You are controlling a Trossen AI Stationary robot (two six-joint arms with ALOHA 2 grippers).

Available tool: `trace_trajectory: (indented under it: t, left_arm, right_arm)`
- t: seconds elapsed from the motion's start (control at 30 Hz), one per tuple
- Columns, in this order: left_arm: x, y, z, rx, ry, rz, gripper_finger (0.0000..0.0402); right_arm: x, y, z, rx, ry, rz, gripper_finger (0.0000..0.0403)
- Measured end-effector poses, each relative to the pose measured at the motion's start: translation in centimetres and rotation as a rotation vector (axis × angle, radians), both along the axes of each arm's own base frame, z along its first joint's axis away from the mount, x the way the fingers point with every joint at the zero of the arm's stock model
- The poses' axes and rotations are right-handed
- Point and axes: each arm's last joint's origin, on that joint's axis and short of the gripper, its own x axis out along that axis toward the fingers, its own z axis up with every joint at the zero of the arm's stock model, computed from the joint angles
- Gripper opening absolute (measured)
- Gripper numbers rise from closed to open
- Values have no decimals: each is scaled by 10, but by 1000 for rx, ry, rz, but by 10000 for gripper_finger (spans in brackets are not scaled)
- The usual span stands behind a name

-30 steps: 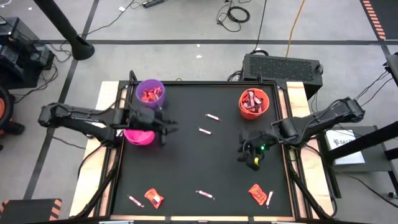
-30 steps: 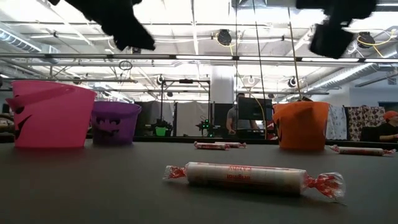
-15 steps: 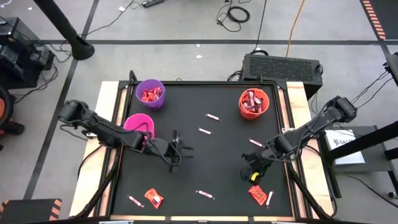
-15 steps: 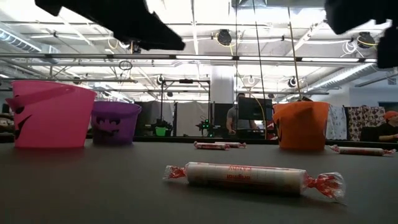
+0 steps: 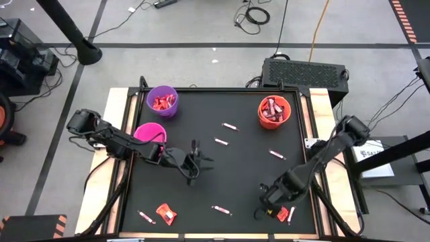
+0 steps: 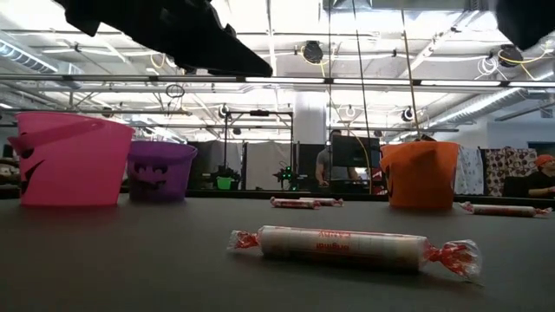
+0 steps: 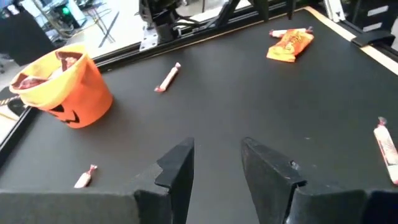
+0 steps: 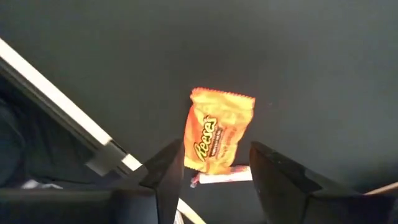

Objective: Sort candy by brand, put in halloween buckets
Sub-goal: Put the orange candy into the purple bucket

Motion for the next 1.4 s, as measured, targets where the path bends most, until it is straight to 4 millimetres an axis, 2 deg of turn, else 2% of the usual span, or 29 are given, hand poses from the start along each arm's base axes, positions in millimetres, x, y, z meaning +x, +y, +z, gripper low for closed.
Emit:
trace_trajectory:
  t: [0.13,0.37,0.6,0.87,1.0,1.13,1.3,1.4]
  left_arm:
    - [0,1,0,18,-1,-6,141]
    - [1,2,0,32,-2,-7,141]
    - [1,4,0,49,-2,-7,141]
    - [1,5,0,42,1,-19,141]
    - [1,5,0,38,2,-26,141]
    - [1,5,0,38,2,-27,141]
    - [1,5,0,38,2,-27,141]
    - [1,4,0,23,5,-61,141]
  right_arm:
    - [1,15,-21,8,81,14,179]
    - [-5,34,-46,0,195,33,204]
    - [-7,48,-59,24,211,65,214]
    - [-12,55,-76,-5,257,125,199]
    - [-11,55,-81,7,267,166,169]
    - [-9,54,-80,19,251,193,109]
    - [-8,51,-70,33,218,229,19]
    - [-5,46,-59,29,201,236,8]
